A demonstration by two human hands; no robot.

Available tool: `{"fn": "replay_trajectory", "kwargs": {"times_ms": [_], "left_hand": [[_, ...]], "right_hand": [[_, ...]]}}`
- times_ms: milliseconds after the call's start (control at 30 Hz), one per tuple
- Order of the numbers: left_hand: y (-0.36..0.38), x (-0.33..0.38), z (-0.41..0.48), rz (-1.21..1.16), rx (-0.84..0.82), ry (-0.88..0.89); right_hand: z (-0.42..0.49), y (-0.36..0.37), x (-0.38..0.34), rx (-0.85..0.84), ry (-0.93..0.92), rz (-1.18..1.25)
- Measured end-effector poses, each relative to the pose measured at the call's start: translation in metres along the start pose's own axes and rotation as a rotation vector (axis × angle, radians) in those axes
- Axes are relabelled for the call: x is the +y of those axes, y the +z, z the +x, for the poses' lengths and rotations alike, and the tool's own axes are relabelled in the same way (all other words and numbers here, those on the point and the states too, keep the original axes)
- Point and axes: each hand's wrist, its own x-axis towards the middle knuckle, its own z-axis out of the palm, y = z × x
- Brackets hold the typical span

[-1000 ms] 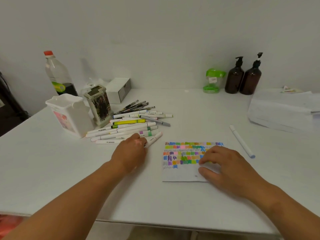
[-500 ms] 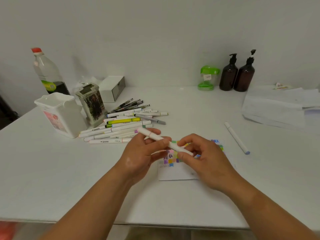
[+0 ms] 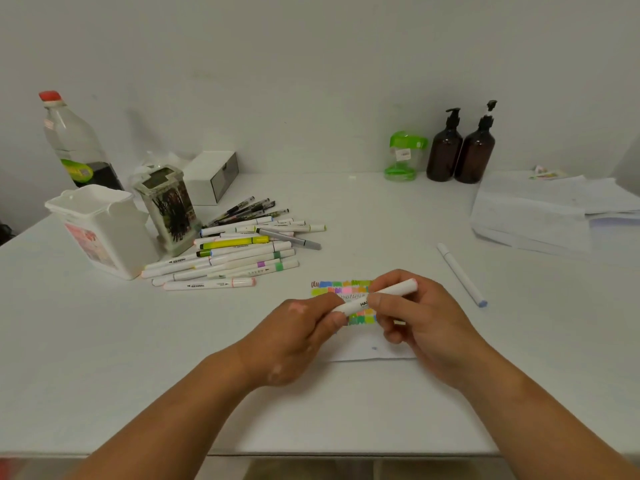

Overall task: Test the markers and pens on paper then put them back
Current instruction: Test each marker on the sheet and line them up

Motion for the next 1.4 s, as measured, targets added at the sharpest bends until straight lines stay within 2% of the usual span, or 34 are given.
{"fn": "replay_trajectory", "kwargs": {"times_ms": [133, 233, 300, 367, 500, 733, 1100, 1400], "left_hand": [[0.004, 0.001, 0.000, -0.003, 0.014, 0.067], [0.001, -0.010, 0.001, 0.006, 0.067, 0.041], [-0.004, -0.023, 0.002, 0.119, 0.081, -0.012], [-0.003, -0.033, 0.002, 0.268, 0.035, -0.035], [0.008, -0.043, 0.002, 0.349, 0.023, -0.022], [0.016, -0.052, 0.000, 0.350, 0.084, -0.031], [0.017, -0.053, 0.000, 0.355, 0.088, -0.041], [0.015, -0.050, 0.000, 0.355, 0.085, -0.050]], "right_hand": [[-0.003, 0.016, 0.005, -0.121, -0.021, -0.064], [0.001, 0.019, 0.004, 0.007, -0.063, -0.055], [0.006, 0.013, 0.001, 0.132, -0.056, -0.007], [0.008, 0.008, -0.001, 0.170, -0.048, -0.023], [0.008, 0.010, 0.004, 0.037, 0.029, -0.165], [0.008, 0.015, 0.026, 0.106, 0.024, -0.472], [0.010, 0.013, 0.029, 0.065, 0.003, -0.528], [0.009, 0.014, 0.029, 0.101, -0.010, -0.557]]}}
